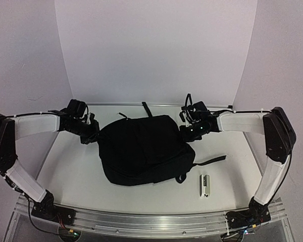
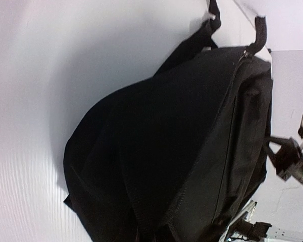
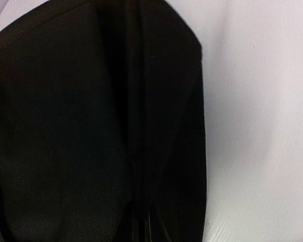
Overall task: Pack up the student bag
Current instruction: Adjust the student bag at the center of the board, then unzip the student bag at the center of the board.
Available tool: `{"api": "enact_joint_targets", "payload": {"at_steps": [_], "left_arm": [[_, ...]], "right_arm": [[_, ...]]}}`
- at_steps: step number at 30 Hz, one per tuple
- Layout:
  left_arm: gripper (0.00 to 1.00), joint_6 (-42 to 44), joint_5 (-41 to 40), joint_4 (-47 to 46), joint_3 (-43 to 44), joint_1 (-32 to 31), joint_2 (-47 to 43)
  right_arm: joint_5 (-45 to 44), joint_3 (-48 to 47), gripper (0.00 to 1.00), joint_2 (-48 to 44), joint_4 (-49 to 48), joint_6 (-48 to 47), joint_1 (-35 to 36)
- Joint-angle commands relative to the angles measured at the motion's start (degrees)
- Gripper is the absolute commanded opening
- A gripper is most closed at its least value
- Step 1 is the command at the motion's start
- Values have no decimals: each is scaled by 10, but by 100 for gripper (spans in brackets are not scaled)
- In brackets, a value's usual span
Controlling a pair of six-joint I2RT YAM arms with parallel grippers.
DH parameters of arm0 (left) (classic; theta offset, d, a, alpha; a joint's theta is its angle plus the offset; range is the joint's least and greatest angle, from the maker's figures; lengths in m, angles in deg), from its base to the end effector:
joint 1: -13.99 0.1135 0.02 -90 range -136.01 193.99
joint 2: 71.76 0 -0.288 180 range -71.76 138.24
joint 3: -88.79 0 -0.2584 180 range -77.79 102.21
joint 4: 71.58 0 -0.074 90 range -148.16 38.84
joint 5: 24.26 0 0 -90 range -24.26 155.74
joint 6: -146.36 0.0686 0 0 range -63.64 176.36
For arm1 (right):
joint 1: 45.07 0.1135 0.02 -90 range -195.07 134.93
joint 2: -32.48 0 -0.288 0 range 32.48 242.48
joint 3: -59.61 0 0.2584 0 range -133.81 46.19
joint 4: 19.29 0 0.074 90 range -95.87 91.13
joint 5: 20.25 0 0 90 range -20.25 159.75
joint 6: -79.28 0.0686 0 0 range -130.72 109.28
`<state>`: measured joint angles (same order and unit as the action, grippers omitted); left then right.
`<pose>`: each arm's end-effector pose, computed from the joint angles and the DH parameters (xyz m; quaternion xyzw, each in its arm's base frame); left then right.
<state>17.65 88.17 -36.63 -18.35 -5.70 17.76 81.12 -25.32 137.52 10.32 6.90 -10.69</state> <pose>0.3212 -0.1427 0.2197 -0.0900 0.9242 -0.3177 0.1919 0.3462 0.2532 0.1950 -0.1699 0.9193 0.2338 0.2672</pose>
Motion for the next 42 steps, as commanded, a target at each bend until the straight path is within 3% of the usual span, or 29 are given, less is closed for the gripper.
{"api": "enact_joint_targets", "payload": {"at_steps": [1,4,6,10,13,17,26,30,33,42], "left_arm": [[0,115,-26,-32,168,26,117],[1,147,-21,-37,267,31,200],[9,158,-11,-37,315,32,238],[41,169,-15,-19,365,32,260],[67,172,-61,-16,329,31,211],[81,153,-121,-7,227,31,117],[87,18,-137,33,-40,30,-104],[88,-35,-69,10,-125,28,-180],[88,-84,-7,-48,-186,19,-206],[84,-158,30,-172,-264,-18,-168]], "right_arm": [[51,32,0,-58,30,59,88],[57,53,0,-83,32,105,141],[53,60,2,-93,32,134,169],[1,55,40,-128,45,159,192],[-78,18,54,-151,77,140,213],[-86,-28,60,-136,84,122,221],[-1,-152,48,17,58,66,226],[53,-183,43,73,32,55,227],[80,-192,43,105,9,59,229],[90,-206,40,161,-39,70,230]]}}
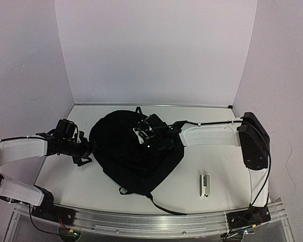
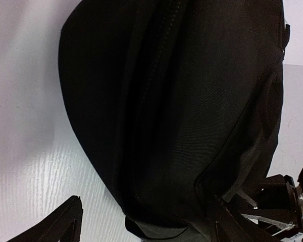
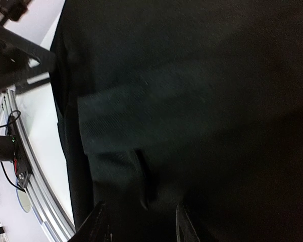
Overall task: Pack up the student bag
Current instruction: Unzip the student bag at the center of the board.
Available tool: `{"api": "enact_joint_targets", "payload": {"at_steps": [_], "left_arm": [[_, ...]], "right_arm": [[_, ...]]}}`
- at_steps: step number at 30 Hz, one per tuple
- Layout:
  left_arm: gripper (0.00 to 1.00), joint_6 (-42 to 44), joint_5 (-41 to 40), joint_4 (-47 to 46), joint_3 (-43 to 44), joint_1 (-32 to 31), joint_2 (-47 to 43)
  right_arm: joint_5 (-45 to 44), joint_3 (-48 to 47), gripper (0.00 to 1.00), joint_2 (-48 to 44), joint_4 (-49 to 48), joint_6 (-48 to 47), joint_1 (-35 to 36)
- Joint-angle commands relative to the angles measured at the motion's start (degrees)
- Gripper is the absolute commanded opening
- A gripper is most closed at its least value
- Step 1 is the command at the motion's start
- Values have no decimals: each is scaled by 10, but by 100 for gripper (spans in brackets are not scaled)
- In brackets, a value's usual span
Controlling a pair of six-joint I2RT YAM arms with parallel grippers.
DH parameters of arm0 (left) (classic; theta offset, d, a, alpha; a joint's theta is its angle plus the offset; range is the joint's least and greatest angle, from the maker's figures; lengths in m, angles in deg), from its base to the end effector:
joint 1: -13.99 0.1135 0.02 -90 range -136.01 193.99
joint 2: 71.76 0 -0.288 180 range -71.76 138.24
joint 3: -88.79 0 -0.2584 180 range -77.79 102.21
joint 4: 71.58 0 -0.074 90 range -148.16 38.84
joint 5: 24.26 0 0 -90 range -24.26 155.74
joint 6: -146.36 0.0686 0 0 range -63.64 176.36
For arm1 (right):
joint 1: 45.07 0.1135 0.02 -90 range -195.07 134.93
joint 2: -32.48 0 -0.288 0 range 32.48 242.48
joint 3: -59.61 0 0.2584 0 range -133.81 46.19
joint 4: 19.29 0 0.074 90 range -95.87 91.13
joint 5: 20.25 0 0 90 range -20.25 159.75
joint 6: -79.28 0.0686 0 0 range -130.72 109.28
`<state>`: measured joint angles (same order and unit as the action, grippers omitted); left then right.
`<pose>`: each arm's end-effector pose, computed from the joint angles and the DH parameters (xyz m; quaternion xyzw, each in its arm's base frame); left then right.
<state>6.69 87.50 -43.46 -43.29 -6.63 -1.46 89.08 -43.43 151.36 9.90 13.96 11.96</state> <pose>0.2245 -0.1117 0.1800 -0.1701 0.9107 -0.3363 0.1691 0.2562 0.4366 0.1970 -0.3154 0.8569 0.3640 0.1837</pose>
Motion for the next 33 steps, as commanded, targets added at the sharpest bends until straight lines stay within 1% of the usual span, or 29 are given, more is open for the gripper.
{"api": "enact_joint_targets", "payload": {"at_steps": [1,3,4,7,8,12,15,19,21,23,25,28,31,33], "left_arm": [[82,-53,41,-119,-17,-12,33],[79,-58,43,-140,-17,-20,50],[76,-59,42,-144,-15,-23,57],[64,-59,37,-145,-8,-31,71],[58,-59,35,-144,-7,-34,75],[42,-61,32,-145,-10,-39,79],[32,-62,29,-144,-13,-39,76],[21,-60,24,-144,-13,-39,73],[15,-58,24,-142,-9,-39,74],[10,-55,24,-136,-5,-39,75],[7,-53,22,-130,-1,-39,76],[5,-52,19,-125,0,-39,75],[2,-51,16,-121,2,-39,75],[1,-50,13,-117,2,-39,73]], "right_arm": [[9,-27,40,26,-37,1,3],[8,-30,39,35,-41,4,4],[8,-32,38,39,-43,5,3],[14,-35,35,50,-50,12,3],[16,-35,33,52,-54,15,3],[27,-33,28,60,-68,23,4],[24,-32,22,64,-69,24,5],[6,-29,17,63,-67,18,14],[-11,-29,15,63,-62,16,19],[-33,-31,11,63,-50,13,24],[-62,-36,6,64,-33,4,31],[-118,-50,0,64,0,-17,50],[-183,-61,0,61,18,-35,70],[-256,-64,0,55,23,-37,83]]}}
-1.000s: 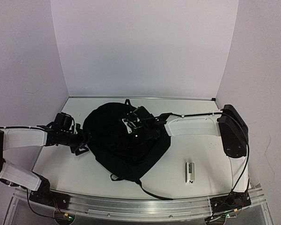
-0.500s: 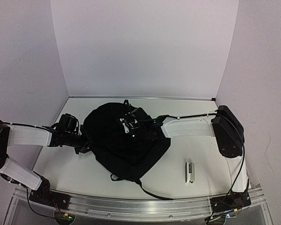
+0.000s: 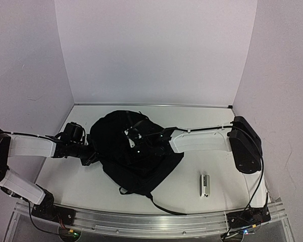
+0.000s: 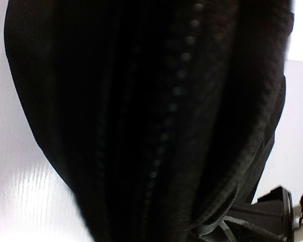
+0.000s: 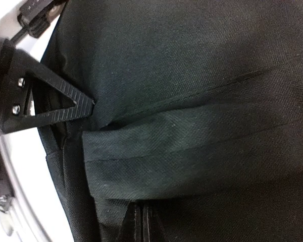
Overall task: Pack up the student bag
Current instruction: Unzip the student bag at the center of the board.
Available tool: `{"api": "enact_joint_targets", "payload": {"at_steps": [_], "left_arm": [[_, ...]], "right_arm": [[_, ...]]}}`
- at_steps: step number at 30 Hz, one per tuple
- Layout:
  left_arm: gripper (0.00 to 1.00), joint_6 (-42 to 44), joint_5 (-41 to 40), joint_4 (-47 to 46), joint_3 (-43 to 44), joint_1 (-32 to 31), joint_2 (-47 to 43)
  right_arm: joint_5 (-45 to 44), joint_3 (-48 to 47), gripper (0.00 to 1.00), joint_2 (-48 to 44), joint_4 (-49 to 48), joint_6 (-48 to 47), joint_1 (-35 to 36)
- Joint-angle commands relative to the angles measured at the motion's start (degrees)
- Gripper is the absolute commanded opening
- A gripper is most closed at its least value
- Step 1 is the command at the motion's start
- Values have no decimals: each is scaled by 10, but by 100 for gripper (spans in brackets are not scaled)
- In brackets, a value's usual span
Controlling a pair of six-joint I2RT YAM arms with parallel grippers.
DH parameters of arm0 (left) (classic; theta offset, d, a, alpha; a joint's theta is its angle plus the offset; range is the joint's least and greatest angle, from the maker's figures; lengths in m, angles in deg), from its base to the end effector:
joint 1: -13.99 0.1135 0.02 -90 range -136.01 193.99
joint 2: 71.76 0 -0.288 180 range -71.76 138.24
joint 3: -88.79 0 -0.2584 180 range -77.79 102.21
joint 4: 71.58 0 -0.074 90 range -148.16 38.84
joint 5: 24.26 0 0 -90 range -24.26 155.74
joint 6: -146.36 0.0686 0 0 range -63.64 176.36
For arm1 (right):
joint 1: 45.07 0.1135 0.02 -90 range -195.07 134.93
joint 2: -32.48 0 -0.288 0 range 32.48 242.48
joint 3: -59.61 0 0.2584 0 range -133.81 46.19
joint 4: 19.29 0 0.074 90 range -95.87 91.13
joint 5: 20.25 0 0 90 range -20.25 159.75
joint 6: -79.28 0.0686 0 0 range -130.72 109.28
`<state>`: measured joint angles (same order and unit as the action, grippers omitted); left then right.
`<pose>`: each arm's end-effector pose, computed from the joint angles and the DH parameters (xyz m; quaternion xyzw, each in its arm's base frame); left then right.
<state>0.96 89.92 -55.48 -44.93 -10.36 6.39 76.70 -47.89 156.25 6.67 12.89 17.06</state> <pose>0.2360 -0.1376 0.1575 -0.1719 0.8996 -0.3749 0.1438 0.2420 0.4754 0.1850 -0.3242 0.8535 0.3156 0.2585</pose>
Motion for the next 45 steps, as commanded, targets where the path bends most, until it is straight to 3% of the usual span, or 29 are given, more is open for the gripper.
{"api": "enact_joint_targets", "payload": {"at_steps": [1,5,11,26,41,43,45], "left_arm": [[0,7,-12,5,18,-2,-6],[0,9,-14,9,16,-2,-11],[0,19,-18,30,21,-2,-13],[0,22,-17,48,14,-2,-35],[1,57,14,61,14,-10,-45],[16,80,10,98,37,-10,-51],[36,113,-13,153,74,-10,-62]], "right_arm": [[-169,-21,0,3,57,-27,38],[-320,-19,0,-17,62,-19,57],[-433,-20,0,-30,66,1,48],[-394,-11,0,-35,60,-24,-136],[-323,1,0,-63,47,-23,-196],[-275,6,7,-84,48,-38,-196],[-236,23,23,-117,49,-36,-196]]}}
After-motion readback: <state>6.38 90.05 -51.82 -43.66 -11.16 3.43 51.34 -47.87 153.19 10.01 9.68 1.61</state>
